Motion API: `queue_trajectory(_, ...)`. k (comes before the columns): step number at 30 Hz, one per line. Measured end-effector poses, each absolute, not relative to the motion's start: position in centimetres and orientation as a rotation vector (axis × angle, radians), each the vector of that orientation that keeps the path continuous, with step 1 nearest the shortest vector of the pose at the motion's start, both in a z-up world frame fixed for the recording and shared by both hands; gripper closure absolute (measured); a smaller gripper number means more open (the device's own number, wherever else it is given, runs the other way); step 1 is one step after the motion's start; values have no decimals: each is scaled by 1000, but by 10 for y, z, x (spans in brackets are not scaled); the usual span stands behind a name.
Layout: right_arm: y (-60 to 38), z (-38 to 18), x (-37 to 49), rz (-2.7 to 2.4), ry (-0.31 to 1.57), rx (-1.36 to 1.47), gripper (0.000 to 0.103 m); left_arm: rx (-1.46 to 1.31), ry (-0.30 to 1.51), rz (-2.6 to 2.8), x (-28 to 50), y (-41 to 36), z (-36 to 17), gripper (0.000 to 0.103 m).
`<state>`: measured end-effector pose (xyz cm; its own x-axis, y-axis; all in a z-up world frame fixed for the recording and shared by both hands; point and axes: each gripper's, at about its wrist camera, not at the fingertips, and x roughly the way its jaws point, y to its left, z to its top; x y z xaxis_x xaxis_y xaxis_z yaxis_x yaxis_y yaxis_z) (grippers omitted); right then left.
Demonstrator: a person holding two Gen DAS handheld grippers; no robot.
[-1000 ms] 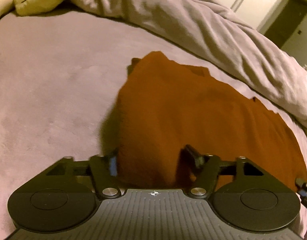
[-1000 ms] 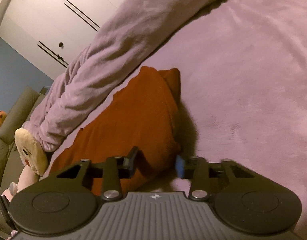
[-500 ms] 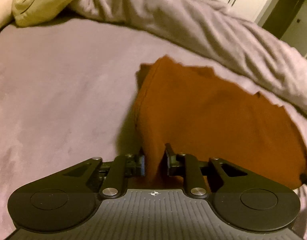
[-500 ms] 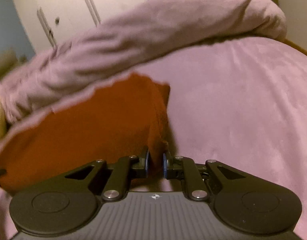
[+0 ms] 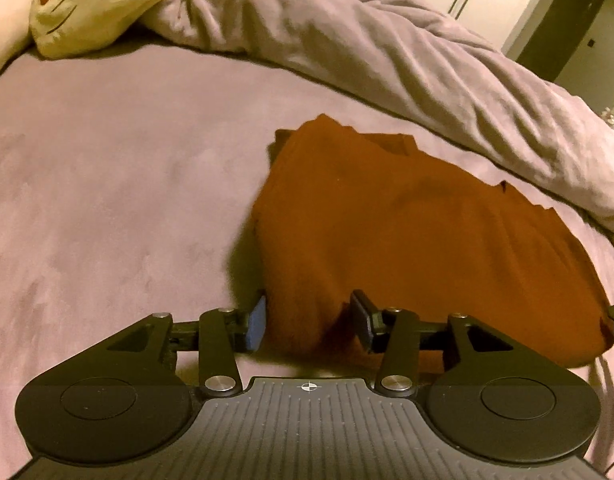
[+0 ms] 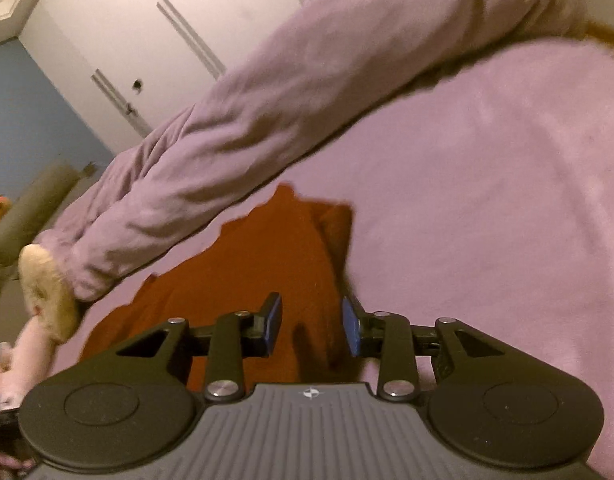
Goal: Fold small clothes
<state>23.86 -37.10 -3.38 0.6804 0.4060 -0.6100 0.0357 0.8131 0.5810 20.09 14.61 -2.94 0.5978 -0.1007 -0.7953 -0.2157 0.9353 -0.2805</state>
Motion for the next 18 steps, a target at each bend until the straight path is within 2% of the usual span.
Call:
queue_trajectory(3,-367,-40,247,287,833,623,73,-373,931,77,202,149,-27,50)
queue_trajectory(5,-360,-39,247,303,863,556,95,-370,929,74,203,150,-26,49)
queue_trajectory(10,-340,-39,235,118,877,256,94,-381,939,94,210,152,-30,42)
queue_trajectory(14,-337,-31,223,-1,836,221,94,-386,914,88,218,151,-27,26)
queue_trajectory(18,-311,-13,214,35,736,158,94,-367,921,85,235,145,-31,25)
